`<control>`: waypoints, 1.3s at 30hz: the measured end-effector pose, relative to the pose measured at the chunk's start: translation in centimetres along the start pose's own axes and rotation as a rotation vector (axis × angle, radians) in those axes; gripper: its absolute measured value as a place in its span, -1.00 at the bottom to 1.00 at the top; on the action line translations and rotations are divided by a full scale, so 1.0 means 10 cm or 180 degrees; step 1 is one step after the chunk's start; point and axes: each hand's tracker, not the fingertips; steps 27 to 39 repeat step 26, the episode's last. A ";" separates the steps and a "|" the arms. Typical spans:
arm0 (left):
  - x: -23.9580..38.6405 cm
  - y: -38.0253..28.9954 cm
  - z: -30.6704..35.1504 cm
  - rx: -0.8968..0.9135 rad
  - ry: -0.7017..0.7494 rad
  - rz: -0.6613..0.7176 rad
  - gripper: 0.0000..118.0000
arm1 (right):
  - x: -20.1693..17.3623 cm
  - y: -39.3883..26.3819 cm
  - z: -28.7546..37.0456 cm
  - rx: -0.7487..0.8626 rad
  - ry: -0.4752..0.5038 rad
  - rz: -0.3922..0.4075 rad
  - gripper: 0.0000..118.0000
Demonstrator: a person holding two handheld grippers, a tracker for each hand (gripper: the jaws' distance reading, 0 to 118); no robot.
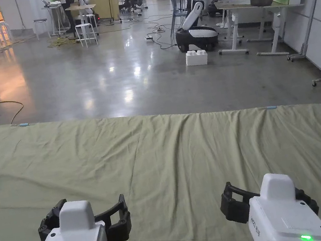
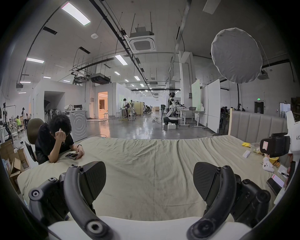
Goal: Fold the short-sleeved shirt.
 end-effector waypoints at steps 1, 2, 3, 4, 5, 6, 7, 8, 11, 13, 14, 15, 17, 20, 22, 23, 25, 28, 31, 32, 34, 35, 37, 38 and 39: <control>-0.01 0.00 0.00 0.0009 -0.0003 0.0006 0.83 | -0.01 -0.01 -0.01 0.0035 -0.0004 0.0012 1.00; -0.01 0.00 0.00 0.0016 -0.0004 0.0008 0.83 | -0.02 -0.01 0.00 0.0079 -0.0005 0.0022 1.00; -0.01 0.00 -0.01 0.0020 0.0001 0.0006 0.83 | -0.02 -0.01 -0.01 0.0098 0.0000 0.0030 1.00; -0.02 0.01 -0.01 0.0024 0.0007 0.0004 0.83 | -0.02 -0.01 -0.01 0.0119 0.0015 0.0042 1.00; -0.02 0.01 -0.01 0.0029 0.0012 0.0006 0.83 | -0.02 -0.02 -0.02 0.0144 0.0042 0.0058 1.00; -0.03 0.01 -0.02 0.0041 0.0007 0.0008 0.83 | -0.03 -0.02 -0.03 0.0152 0.0049 0.0078 1.00; -0.04 0.01 -0.02 0.0052 -0.0001 0.0010 0.83 | -0.03 -0.02 -0.03 0.0164 0.0054 0.0091 1.00; -0.04 0.02 -0.02 0.0057 -0.0004 0.0011 0.83 | -0.03 -0.03 -0.04 0.0170 0.0067 0.0097 1.00; -0.06 0.02 -0.03 0.0080 -0.0002 -0.0006 0.83 | -0.01 -0.07 -0.06 0.0285 0.0201 0.0093 1.00; -0.07 0.02 -0.04 0.0073 -0.0004 -0.0021 0.83 | 0.00 -0.09 -0.06 0.0331 0.0207 0.0107 1.00; -0.07 0.02 -0.05 0.0071 0.0001 -0.0029 0.83 | -0.01 -0.08 -0.07 0.0317 0.0186 0.0124 1.00; -0.07 0.02 -0.05 0.0078 0.0004 -0.0037 0.83 | -0.01 -0.08 -0.08 0.0299 0.0154 0.0135 1.00; -0.07 0.02 -0.06 0.0098 0.0001 -0.0038 0.83 | 0.01 -0.07 -0.09 0.0289 0.0137 0.0126 1.00; -0.07 0.02 -0.06 0.0119 -0.0015 -0.0034 0.83 | 0.03 -0.06 -0.11 0.0276 0.0088 0.0063 1.00; -0.07 0.02 -0.07 0.0114 -0.0008 -0.0039 0.83 | 0.06 -0.06 -0.14 0.0250 0.0086 0.0006 1.00; -0.07 0.02 -0.08 0.0117 -0.0007 -0.0042 0.83 | 0.06 -0.06 -0.14 0.0266 0.0091 0.0005 1.00; -0.07 0.02 -0.08 0.0120 -0.0010 -0.0042 0.83 | 0.07 -0.04 -0.14 0.0294 0.0106 0.0001 1.00; -0.07 0.02 -0.08 0.0126 -0.0008 -0.0035 0.83 | 0.07 -0.04 -0.14 0.0306 0.0105 0.0017 1.00; -0.07 0.02 -0.08 0.0126 -0.0008 -0.0035 0.83 | 0.07 -0.04 -0.14 0.0306 0.0105 0.0017 1.00; -0.07 0.02 -0.08 0.0126 -0.0008 -0.0035 0.83 | 0.07 -0.04 -0.14 0.0306 0.0105 0.0017 1.00; -0.07 0.02 -0.08 0.0126 -0.0008 -0.0035 0.83 | 0.07 -0.04 -0.14 0.0306 0.0105 0.0017 1.00; -0.07 0.02 -0.08 0.0126 -0.0008 -0.0035 0.83 | 0.07 -0.04 -0.14 0.0306 0.0105 0.0017 1.00; -0.07 0.02 -0.08 0.0126 -0.0008 -0.0035 0.83 | 0.07 -0.04 -0.14 0.0306 0.0105 0.0017 1.00; -0.07 0.02 -0.08 0.0126 -0.0008 -0.0035 0.83 | 0.07 -0.04 -0.14 0.0306 0.0105 0.0017 1.00; -0.07 0.02 -0.08 0.0126 -0.0008 -0.0035 0.83 | 0.07 -0.04 -0.14 0.0306 0.0105 0.0017 1.00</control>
